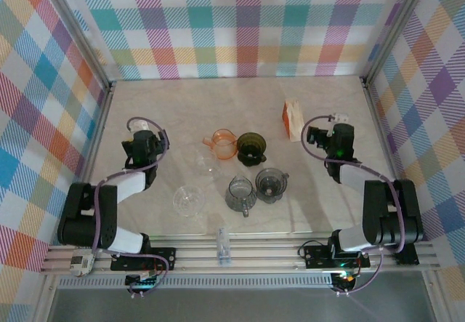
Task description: Place the coffee filter in the dripper
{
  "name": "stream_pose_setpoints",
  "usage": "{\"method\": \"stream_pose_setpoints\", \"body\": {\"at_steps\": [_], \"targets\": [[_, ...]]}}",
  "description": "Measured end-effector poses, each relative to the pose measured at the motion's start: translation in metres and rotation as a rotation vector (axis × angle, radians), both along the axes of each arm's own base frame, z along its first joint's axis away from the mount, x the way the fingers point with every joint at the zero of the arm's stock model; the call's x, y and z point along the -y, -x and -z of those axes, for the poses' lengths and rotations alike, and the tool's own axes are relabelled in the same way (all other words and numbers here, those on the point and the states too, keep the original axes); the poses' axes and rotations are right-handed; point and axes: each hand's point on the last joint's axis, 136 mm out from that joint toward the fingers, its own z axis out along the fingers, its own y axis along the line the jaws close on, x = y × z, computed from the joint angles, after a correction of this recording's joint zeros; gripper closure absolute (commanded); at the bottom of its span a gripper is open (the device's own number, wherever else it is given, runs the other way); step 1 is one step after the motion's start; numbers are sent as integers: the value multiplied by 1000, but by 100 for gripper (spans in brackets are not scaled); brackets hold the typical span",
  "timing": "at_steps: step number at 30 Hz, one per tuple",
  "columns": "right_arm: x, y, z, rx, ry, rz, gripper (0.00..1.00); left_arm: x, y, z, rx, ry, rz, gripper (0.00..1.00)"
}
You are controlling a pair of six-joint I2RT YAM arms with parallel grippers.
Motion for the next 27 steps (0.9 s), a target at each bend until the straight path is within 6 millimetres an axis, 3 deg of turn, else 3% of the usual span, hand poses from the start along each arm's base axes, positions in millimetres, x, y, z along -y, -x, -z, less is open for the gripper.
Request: {"method": "stream_pose_setpoints", "body": {"at_steps": [6, 9, 13, 17, 20, 23, 27], "targets": [[17, 18, -20, -25, -86, 173, 1, -35, 14, -50, 107, 201, -306, 0], [23, 26, -25, -64, -204, 278, 1, -51, 30, -58, 124, 402, -509, 0], [12, 30, -28, -97, -346, 293, 1, -53, 45, -57, 120, 518, -559, 1], [-13, 37, -16, -186, -454, 208, 1, -26, 54, -52, 73, 643, -442, 2], [-40, 46, -10, -264, -482, 125, 2, 4, 52, -63, 7, 676, -320, 4], [-76, 62, -14, -315, -476, 3, 5, 52, 50, -82, -37, 684, -137, 4], [-124, 92, -32, -339, -458, -193, 7, 105, 71, -90, -123, 705, 84, 0]]}}
